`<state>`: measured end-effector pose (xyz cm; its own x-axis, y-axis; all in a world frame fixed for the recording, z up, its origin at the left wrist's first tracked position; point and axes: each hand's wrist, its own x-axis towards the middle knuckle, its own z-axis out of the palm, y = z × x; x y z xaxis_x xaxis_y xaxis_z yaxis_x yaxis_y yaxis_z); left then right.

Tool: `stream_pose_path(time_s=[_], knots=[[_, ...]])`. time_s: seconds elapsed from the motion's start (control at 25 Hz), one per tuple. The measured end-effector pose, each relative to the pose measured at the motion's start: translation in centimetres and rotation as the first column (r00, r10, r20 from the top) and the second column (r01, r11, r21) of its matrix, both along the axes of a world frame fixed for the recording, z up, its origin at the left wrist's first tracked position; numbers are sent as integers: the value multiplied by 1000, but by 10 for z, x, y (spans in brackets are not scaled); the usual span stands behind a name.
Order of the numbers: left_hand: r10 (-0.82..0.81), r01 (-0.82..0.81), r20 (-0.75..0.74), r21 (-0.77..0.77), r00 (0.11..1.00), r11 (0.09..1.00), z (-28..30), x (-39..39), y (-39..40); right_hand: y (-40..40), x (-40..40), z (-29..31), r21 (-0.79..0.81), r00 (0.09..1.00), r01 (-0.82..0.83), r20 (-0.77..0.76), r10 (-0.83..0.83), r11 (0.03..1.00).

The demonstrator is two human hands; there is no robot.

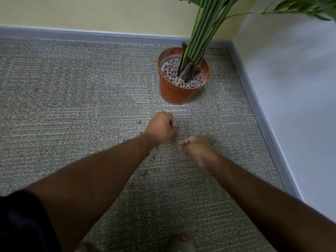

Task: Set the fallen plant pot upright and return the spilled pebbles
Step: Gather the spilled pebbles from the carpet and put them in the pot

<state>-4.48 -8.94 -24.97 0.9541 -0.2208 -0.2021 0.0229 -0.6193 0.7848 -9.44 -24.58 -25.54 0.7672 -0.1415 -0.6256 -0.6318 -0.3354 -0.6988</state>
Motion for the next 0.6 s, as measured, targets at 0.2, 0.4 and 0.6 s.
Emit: stream_pose_path(time_s=[0.2,0.4,0.6], knots=[[244,-238,71,-82,967,968,57,91,16,16,101,90,108,996,-60,72,52,992],[282,-287,238,-13,930,958,89,158,25,55,175,127,0,949,-29,314,28,1000],[209,-226,254,38,944,973,84,184,27,68,185,110,-560,805,-142,415,425,816]])
